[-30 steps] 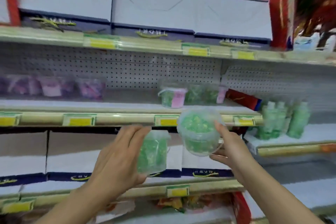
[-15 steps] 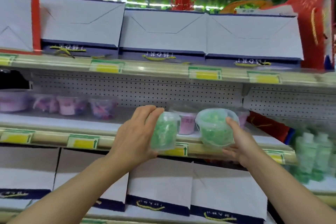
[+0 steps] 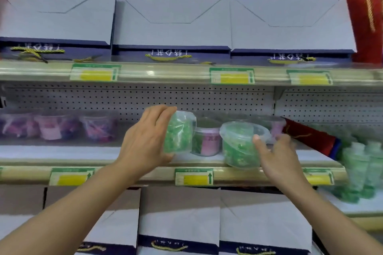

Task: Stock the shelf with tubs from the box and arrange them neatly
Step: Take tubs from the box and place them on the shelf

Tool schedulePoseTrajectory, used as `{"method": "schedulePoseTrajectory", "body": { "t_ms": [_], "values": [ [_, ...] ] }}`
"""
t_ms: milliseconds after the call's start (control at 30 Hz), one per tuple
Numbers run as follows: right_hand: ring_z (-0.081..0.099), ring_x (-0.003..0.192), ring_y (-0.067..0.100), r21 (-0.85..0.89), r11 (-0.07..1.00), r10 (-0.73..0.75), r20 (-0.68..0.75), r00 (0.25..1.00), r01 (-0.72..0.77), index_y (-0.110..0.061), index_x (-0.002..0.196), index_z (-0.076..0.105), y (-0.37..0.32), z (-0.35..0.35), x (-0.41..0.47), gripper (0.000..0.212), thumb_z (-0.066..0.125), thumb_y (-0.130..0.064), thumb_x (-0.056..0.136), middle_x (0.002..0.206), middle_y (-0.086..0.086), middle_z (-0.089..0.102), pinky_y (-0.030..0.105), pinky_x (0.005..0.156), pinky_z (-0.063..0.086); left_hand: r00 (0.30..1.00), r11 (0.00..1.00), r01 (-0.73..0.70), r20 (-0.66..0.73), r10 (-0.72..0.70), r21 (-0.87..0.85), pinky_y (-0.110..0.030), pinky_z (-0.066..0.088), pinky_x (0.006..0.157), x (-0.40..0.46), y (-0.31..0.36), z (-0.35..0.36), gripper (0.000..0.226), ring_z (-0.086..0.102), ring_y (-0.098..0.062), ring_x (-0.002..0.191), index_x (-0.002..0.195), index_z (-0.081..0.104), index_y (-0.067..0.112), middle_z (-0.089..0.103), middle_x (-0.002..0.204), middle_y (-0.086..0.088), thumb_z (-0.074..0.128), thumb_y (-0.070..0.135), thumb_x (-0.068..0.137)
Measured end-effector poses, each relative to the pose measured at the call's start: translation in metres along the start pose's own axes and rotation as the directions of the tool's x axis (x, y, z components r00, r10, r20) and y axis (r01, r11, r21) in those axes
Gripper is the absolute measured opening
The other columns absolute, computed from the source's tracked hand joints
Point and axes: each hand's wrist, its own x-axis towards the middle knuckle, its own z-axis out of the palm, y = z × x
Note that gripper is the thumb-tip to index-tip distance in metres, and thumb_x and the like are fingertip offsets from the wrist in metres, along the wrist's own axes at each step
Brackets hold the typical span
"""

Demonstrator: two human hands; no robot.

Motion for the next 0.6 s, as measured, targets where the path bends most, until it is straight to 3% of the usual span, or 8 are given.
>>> {"method": "schedulePoseTrajectory", "body": {
  "t_ms": [67, 133, 167, 233, 333, 467, 600],
  "values": [
    [0.035, 0.127, 0.033, -0.147, 0.974, -0.176, -0.021, 0.984, 0.171, -0.016, 0.142, 0.023, -0.007, 0.000, -0.008, 0.071, 0.048, -0.053, 0.087, 0.143, 0.014, 0.022, 0.047, 0.097, 0.041, 1.000, 1.000, -0.002, 0.021, 0.002, 0.011, -0.024, 0.051, 0.056, 0.001, -0.006, 0.008, 0.106, 0.040, -0.015, 0.107, 0.126, 0.051, 0.009, 0.053, 0.119, -0.006, 0.091, 0.036, 0.032],
    [0.023, 0.132, 0.034, -0.377, 0.873, -0.320, 0.037, 0.947, 0.310, -0.021, 0.139, 0.031, -0.012, 0.008, -0.014, 0.068, 0.058, -0.050, 0.083, 0.144, 0.015, 0.018, 0.049, 0.101, 0.037, 0.999, 0.999, -0.021, 0.039, 0.020, 0.029, -0.024, 0.053, 0.058, -0.002, -0.011, 0.020, 0.109, 0.041, -0.017, 0.108, 0.125, 0.052, 0.008, 0.055, 0.117, -0.007, 0.092, 0.040, 0.029],
    [0.024, 0.131, 0.037, -0.465, 0.805, -0.391, 0.052, 0.919, 0.368, -0.020, 0.135, 0.040, -0.011, 0.015, -0.015, 0.068, 0.068, -0.044, 0.078, 0.143, 0.018, 0.022, 0.051, 0.099, 0.038, 0.999, 0.999, -0.027, 0.040, 0.026, 0.025, -0.025, 0.054, 0.061, -0.005, -0.013, 0.025, 0.111, 0.042, -0.018, 0.109, 0.126, 0.052, 0.008, 0.055, 0.117, -0.008, 0.092, 0.043, 0.028],
    [0.042, 0.119, 0.044, -0.548, 0.725, -0.469, 0.049, 0.882, 0.416, -0.011, 0.116, 0.056, -0.009, 0.025, -0.011, 0.063, 0.085, -0.025, 0.062, 0.131, 0.025, 0.041, 0.051, 0.084, 0.049, 0.999, 0.999, -0.042, 0.024, 0.042, -0.011, -0.027, 0.055, 0.069, -0.011, -0.016, 0.032, 0.111, 0.041, -0.019, 0.111, 0.128, 0.049, 0.009, 0.053, 0.118, -0.008, 0.085, 0.056, 0.035],
    [0.055, 0.097, 0.041, -0.541, 0.760, -0.438, -0.018, 0.899, 0.360, -0.002, 0.100, 0.058, -0.012, 0.026, -0.001, 0.048, 0.085, -0.012, 0.061, 0.107, 0.022, 0.054, 0.042, 0.064, 0.052, 0.999, 0.996, -0.051, -0.009, 0.051, -0.079, -0.030, 0.055, 0.069, -0.013, -0.021, 0.034, 0.089, 0.041, -0.017, 0.110, 0.128, 0.045, 0.016, 0.048, 0.118, -0.003, 0.080, 0.050, 0.054],
    [0.049, 0.107, 0.031, -0.571, 0.784, -0.354, -0.087, 0.931, 0.245, -0.006, 0.111, 0.052, -0.022, 0.020, 0.018, 0.033, 0.066, -0.021, 0.085, 0.113, 0.013, 0.048, 0.038, 0.065, 0.045, 0.993, 0.992, 0.081, 0.088, -0.072, -0.095, -0.032, 0.051, 0.057, -0.002, -0.029, 0.038, 0.061, 0.043, -0.017, 0.104, 0.116, 0.044, 0.020, 0.041, 0.114, 0.002, 0.080, 0.030, 0.068],
    [0.050, 0.107, 0.028, -0.678, 0.696, -0.360, -0.048, 0.932, 0.234, -0.011, 0.114, 0.051, -0.030, 0.025, 0.029, 0.037, 0.065, -0.030, 0.084, 0.113, 0.008, 0.051, 0.031, 0.056, 0.036, 0.964, 0.983, 0.185, 0.194, -0.181, -0.001, -0.034, 0.050, 0.064, 0.013, -0.038, 0.052, 0.046, 0.043, -0.021, 0.110, 0.115, 0.042, 0.017, 0.040, 0.117, 0.000, 0.070, 0.023, 0.080]
  ]
}}
